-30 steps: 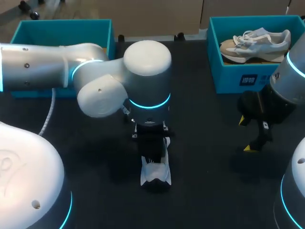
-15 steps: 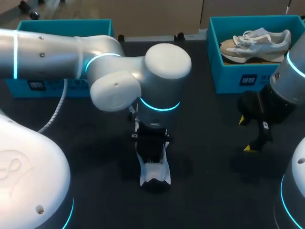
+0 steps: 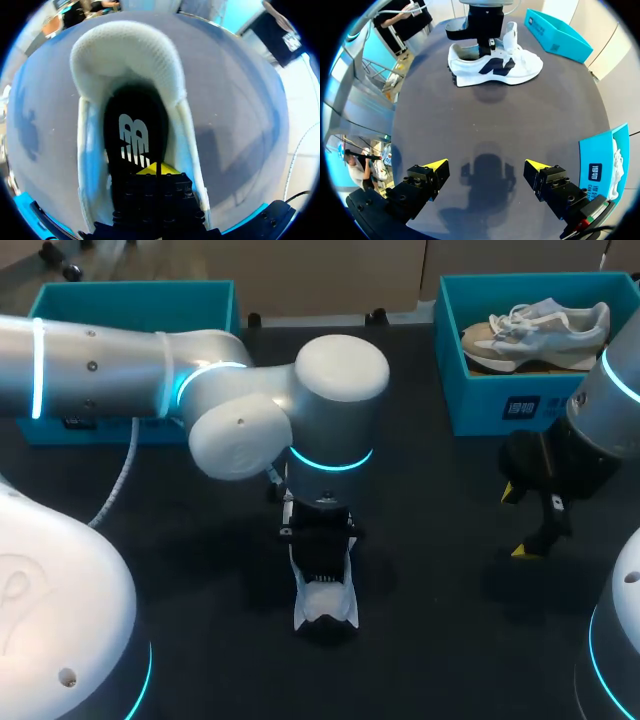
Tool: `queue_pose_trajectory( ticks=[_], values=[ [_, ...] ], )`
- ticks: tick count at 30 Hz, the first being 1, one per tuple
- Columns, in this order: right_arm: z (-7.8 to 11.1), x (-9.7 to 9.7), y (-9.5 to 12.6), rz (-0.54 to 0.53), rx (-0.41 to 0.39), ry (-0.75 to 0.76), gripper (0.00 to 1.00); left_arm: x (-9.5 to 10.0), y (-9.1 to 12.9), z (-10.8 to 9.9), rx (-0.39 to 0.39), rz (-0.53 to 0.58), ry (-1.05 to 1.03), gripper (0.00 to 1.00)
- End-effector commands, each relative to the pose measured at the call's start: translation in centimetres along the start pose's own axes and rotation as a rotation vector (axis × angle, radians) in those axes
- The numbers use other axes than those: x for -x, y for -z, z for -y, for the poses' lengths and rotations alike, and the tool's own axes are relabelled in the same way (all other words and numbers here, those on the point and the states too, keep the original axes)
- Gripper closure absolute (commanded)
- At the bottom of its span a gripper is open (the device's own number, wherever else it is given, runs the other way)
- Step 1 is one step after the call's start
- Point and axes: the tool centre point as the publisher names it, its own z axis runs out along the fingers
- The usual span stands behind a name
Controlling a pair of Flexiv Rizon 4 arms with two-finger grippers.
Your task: Take the shoe out of the shoebox, open the shoe tongue, remove and reinsert the insole, then place the shoe into the shoebox
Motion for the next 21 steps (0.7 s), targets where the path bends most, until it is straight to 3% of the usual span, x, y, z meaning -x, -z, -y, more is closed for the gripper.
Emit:
queue_pose_trajectory(
  ticks=[1, 6, 13, 21],
  values=[
    [0.1, -0.1, -0.1, 0.002, 0.001, 0.002, 0.00, -1.0, -1.2, 0.4, 0.012, 0.113, 0.027, 1.00],
    [0.1, -0.1, -0.1, 0.002, 0.001, 0.002, 0.00, -1.0, 0.1, 0.5, 0.019, 0.125, 0.009, 1.00],
    [0.1, -0.1, -0.1, 0.002, 0.001, 0.002, 0.00, -1.4, 2.1, 0.4, 0.024, 0.059, -0.045, 1.00],
    [0.1, -0.1, -0.1, 0.002, 0.001, 0.002, 0.00, 0.5, 3.0, 0.3, 0.007, 0.036, -0.019, 1.00]
  ],
)
